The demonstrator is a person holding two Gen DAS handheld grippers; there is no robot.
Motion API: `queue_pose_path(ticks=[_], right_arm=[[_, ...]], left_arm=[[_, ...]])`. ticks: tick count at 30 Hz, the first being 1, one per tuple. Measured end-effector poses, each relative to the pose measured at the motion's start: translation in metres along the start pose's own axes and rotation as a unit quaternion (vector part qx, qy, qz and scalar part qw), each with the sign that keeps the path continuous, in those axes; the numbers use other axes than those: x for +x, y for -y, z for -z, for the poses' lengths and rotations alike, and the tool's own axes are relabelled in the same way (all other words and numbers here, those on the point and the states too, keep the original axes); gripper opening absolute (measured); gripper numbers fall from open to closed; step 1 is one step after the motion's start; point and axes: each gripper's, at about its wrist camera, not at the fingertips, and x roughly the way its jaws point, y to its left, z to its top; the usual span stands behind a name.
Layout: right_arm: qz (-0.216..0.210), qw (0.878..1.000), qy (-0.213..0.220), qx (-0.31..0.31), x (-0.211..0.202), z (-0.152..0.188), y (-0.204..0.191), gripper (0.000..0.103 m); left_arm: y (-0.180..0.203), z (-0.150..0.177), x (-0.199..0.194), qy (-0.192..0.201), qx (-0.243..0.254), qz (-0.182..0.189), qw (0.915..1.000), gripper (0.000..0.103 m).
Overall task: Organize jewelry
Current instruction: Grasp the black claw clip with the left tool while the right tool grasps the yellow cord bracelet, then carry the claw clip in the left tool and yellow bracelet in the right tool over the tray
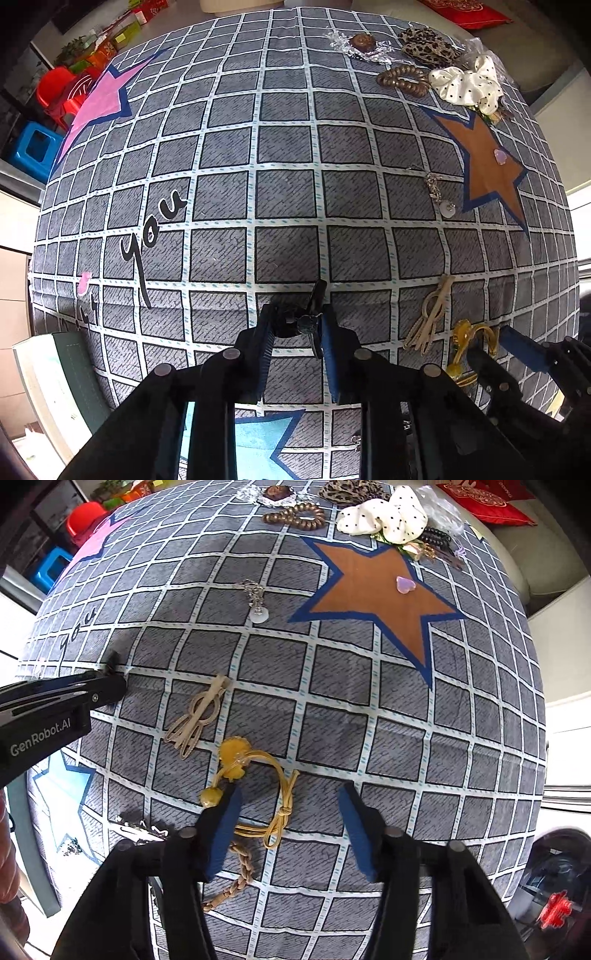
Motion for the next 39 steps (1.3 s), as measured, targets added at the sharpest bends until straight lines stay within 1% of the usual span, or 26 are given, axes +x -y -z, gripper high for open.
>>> queue_pose_path(ticks=[1,3,4,9,14,17,21,22,23,25,26,27,29,34,39], right_arm=[[0.001,1.000,0.001,-0.002,-0.002,0.003,-0.004,0.023],[-0.001,1.000,0.000,-0.002,-0.003,0.002,-0.008,0.006],[-0.005,1.000,0.001,0.004,-0.007,0.003,-0.010,0.006],[-0.037,0.999,0.016,0.036,-0.023,0.012,0.003,0.006],[-0.072,0.995,0.020,0.061,-0.046,0.012,0.015,0.006],[-0.083,0.994,0.025,0.066,-0.057,0.015,0.018,0.006],[-0.091,0.993,0.025,0.072,-0.067,0.029,0.033,0.006],[-0.092,0.993,0.024,0.074,-0.070,0.029,0.031,0.006],[-0.094,0.992,0.024,0.076,-0.069,0.032,0.038,0.006],[-0.096,0.992,0.024,0.079,-0.074,0.033,0.034,0.006],[-0.097,0.992,0.024,0.078,-0.077,0.034,0.036,0.006],[-0.096,0.992,0.024,0.076,-0.082,0.035,0.035,0.006],[-0.093,0.993,0.025,0.069,-0.088,0.036,0.028,0.006],[-0.099,0.994,0.033,0.042,-0.105,0.032,0.000,0.006],[-0.120,0.992,0.042,0.001,-0.123,0.019,-0.044,0.006]], left_arm=[[0.000,0.001,-0.002,0.001,0.000,0.006,1.0000,0.032],[0.004,0.004,-0.012,0.006,-0.001,0.010,0.9999,0.032],[0.003,0.006,-0.016,0.009,-0.002,0.011,0.9999,0.032],[-0.009,0.019,-0.034,0.023,-0.011,0.023,0.9994,0.032],[-0.021,0.039,-0.051,0.033,-0.012,0.024,0.9991,0.032],[-0.034,0.053,-0.061,0.036,-0.015,0.025,0.9989,0.032],[-0.026,0.071,-0.078,0.042,-0.021,0.023,0.9986,0.032],[-0.026,0.075,-0.083,0.043,-0.023,0.023,0.9985,0.032],[-0.037,0.094,-0.089,0.046,-0.025,0.023,0.9984,0.032],[-0.043,0.100,-0.094,0.048,-0.030,0.021,0.9982,0.032],[-0.059,0.100,-0.092,0.049,-0.033,0.022,0.9980,0.032],[-0.064,0.103,-0.093,0.051,-0.038,0.022,0.9978,0.032],[-0.082,0.107,-0.092,0.053,-0.047,0.023,0.9973,0.032],[-0.121,0.138,-0.104,0.057,-0.077,0.019,0.9952,0.032],[-0.158,0.170,-0.109,0.056,-0.116,0.010,0.9916,0.032]])
